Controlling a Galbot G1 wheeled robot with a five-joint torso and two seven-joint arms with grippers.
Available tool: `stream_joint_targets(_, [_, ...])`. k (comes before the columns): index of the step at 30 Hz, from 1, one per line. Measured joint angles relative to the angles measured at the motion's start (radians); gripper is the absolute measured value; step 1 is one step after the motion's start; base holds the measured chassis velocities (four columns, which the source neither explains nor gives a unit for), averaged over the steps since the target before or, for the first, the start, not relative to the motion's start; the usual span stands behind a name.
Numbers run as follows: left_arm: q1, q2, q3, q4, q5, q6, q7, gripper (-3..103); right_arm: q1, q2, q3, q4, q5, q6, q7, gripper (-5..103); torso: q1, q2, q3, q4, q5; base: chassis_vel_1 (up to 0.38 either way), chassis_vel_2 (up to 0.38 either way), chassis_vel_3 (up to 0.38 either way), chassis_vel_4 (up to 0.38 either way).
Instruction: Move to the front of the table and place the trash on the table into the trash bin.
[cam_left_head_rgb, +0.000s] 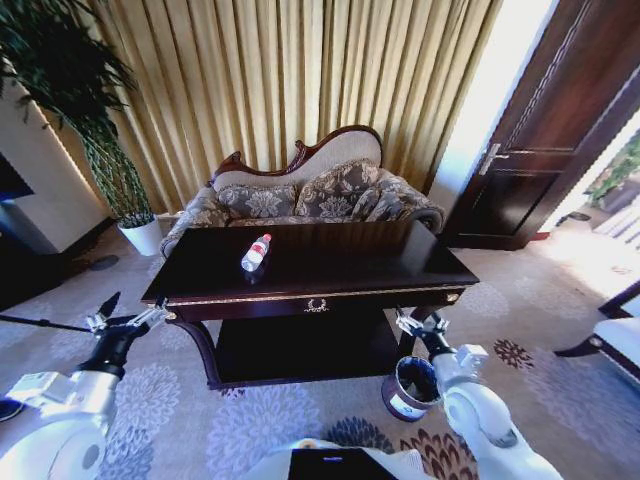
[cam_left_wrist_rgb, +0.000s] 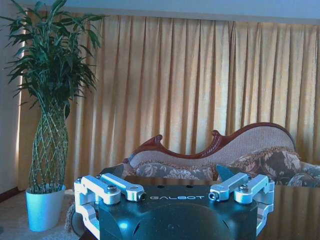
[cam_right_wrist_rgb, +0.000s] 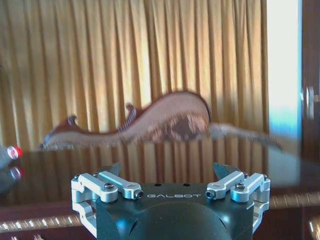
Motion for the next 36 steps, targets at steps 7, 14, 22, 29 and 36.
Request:
stream_joint_targets(7, [0.001,0.009,-0.009,0.018,-0.007,-0.005,0.000,100,-0.029,0.028,-0.006,0.084,-0.063,0.014,0.002,100,0.000,0.000,0.000,0.0000,-0.0002,0.000,0.000,0.000,0.000])
stream_joint_targets(14, [-0.005,0.008,-0.007,-0.001,-0.004,0.010,0.000,100,-0.036,0.022,-0.009,0.108,-0.065,0.014,0.002,100,0.000,0.000,0.000,0.0000,0.0000,0.000,0.000,0.000,0.000])
stream_joint_targets(22, [-0.006,0.005,-0.011,-0.006,0.021,0.010,-0.001,100,-0.048,0.020,-0.024,0.095,-0.095,0.008,0.004,100,0.000,0.000,0.000,-0.0001,0.0000,-0.034,0.031,0.029,-0.029])
stream_joint_targets(29, [-0.006,0.000,-0.010,-0.010,0.026,0.009,-0.001,100,-0.048,0.020,-0.043,0.097,-0.098,0.003,0.005,100,0.000,0.000,0.000,0.0001,0.0000,-0.110,0.117,0.114,-0.102])
stream_joint_targets(36, [-0.006,0.000,-0.010,-0.013,0.027,0.008,-0.001,100,-0.048,0.019,-0.049,0.099,-0.099,-0.005,0.008,100,0.000,0.000,0.000,0.0000,0.0000,-0.096,0.091,0.104,-0.093])
